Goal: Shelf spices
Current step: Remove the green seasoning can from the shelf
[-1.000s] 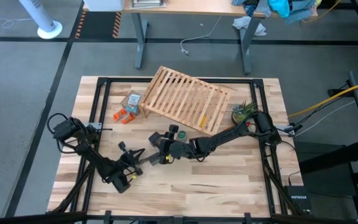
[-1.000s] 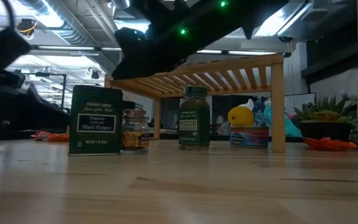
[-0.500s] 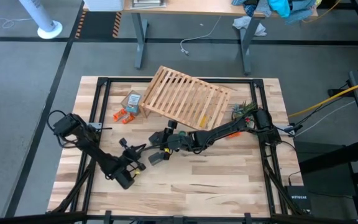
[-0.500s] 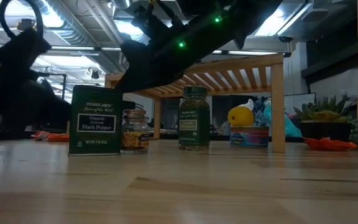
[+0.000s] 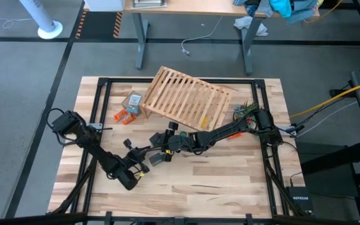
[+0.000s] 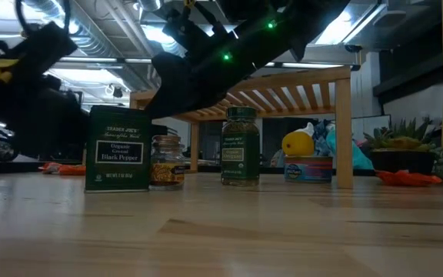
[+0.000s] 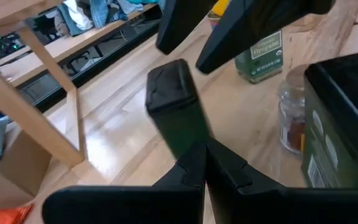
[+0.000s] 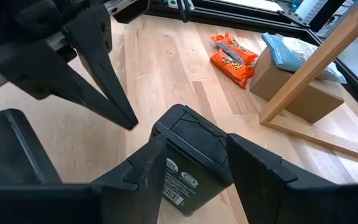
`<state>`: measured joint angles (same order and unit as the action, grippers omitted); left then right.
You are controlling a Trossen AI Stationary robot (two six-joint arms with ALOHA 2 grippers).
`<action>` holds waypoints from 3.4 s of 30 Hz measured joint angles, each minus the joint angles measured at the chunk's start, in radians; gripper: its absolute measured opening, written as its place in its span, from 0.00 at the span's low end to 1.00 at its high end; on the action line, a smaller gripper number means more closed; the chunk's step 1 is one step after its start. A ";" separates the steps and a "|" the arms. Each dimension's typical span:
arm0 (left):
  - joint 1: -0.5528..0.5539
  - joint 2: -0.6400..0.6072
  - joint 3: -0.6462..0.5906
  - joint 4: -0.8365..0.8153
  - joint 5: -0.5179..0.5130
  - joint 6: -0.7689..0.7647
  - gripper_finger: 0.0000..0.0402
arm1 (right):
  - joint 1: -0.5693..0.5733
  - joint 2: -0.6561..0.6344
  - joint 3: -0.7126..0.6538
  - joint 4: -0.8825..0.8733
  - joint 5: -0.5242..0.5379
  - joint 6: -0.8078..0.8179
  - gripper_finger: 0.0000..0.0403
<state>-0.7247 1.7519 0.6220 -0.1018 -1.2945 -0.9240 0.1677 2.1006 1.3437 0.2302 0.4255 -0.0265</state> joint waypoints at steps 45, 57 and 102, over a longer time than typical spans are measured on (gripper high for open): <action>0.125 0.000 0.000 0.008 -0.040 0.198 0.00 | 0.003 0.000 0.000 -0.018 -0.181 0.150 0.43; 0.097 -0.016 0.000 0.006 -0.030 0.224 0.00 | 0.002 -0.003 0.000 -0.027 -0.130 0.112 0.43; 0.230 -0.072 0.001 0.204 0.425 0.475 0.00 | 0.002 -0.061 0.001 -0.127 -0.052 0.072 0.43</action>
<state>-0.4951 1.6794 0.6228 0.1023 -0.8700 -0.4487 0.1699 2.0396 1.3445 0.1027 0.3737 0.0456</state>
